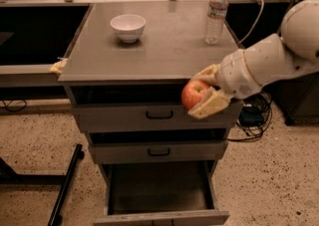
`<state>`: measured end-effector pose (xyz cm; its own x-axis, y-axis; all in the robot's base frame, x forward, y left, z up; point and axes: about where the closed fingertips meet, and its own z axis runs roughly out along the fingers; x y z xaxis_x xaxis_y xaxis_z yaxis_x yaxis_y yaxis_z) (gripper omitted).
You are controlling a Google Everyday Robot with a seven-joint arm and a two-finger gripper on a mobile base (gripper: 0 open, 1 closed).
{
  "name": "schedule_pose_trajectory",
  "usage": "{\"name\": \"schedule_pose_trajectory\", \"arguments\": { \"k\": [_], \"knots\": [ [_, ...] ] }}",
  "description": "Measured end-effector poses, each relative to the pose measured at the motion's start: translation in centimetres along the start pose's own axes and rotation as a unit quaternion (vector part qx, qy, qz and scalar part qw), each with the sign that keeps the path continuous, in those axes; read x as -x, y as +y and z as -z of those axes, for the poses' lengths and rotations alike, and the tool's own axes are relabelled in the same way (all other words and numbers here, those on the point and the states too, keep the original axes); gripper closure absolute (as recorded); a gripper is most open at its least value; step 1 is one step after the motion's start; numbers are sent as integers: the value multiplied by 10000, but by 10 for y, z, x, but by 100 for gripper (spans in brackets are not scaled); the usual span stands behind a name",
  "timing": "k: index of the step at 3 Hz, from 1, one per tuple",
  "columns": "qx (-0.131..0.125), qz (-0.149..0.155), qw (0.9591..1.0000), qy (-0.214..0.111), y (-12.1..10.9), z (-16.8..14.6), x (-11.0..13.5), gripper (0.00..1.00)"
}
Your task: Place apple into bottom drawer
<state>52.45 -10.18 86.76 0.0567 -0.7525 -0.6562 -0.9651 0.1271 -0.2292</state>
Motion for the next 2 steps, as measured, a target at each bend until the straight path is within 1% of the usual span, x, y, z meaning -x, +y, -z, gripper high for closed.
{"name": "schedule_pose_trajectory", "arguments": {
  "k": [1, 2],
  "knots": [
    [319, -359, 9981, 395, 42, -48, -69, 100],
    [715, -392, 9936, 786, 61, -104, -111, 100]
  ]
}}
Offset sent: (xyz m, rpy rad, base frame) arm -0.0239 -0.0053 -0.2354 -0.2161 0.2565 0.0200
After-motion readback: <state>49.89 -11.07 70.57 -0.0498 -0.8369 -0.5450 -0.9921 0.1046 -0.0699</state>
